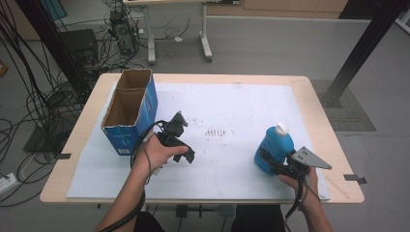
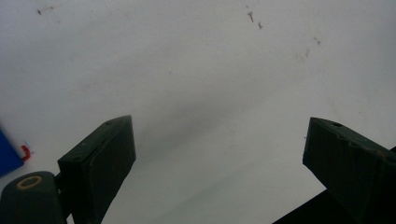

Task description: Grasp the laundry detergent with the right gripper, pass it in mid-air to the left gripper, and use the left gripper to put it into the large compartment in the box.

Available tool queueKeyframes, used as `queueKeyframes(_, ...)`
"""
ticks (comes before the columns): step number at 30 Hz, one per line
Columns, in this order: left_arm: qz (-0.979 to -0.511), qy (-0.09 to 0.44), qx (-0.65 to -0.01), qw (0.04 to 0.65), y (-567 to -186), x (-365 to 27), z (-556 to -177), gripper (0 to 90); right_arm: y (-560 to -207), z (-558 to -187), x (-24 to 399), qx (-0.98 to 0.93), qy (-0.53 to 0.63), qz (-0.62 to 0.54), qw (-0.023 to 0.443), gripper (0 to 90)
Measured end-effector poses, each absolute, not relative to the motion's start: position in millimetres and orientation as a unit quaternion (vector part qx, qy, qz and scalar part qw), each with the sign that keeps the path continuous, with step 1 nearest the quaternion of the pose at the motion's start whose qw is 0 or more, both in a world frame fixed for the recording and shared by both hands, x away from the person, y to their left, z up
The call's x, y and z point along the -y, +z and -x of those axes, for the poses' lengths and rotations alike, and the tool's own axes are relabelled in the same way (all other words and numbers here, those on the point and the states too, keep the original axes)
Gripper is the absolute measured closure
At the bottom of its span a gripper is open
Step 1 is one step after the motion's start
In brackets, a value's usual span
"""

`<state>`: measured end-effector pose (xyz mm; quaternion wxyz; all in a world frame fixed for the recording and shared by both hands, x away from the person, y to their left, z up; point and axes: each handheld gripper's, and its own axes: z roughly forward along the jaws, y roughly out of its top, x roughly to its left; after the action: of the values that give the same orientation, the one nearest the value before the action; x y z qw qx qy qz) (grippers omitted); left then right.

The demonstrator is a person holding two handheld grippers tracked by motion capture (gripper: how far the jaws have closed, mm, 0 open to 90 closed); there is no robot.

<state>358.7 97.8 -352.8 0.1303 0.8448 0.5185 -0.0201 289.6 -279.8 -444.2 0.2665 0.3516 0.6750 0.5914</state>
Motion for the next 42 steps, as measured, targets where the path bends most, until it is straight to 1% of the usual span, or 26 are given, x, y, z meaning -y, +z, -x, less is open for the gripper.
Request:
queueKeyframes(6,-0.852,-0.017,-0.506,0.134,-342.8,-98.6,-361.6,9.7,-433.7,-294.5,279.3,-0.682,0.592,-0.348,0.249,44.2)
queueKeyframes(18,-0.877,-0.003,-0.459,0.144,-305.5,-96.4,-364.1,9.4,-398.1,-307.1,273.1,-0.701,0.604,-0.305,0.226,44.2)
queueKeyframes(29,-0.899,0.002,-0.407,0.160,-266.0,-95.3,-361.5,8.5,-361.4,-322.3,264.1,-0.730,0.610,-0.244,0.188,44.2)
queueKeyframes(36,-0.916,0.020,-0.371,0.151,-243.0,-91.1,-357.1,8.2,-347.8,-330.3,261.3,-0.724,0.632,-0.231,0.148,44.2)
queueKeyframes(42,-0.931,0.031,-0.333,0.144,-223.5,-86.3,-352.5,8.0,-337.0,-334.3,259.1,-0.731,0.637,-0.210,0.125,44.2)
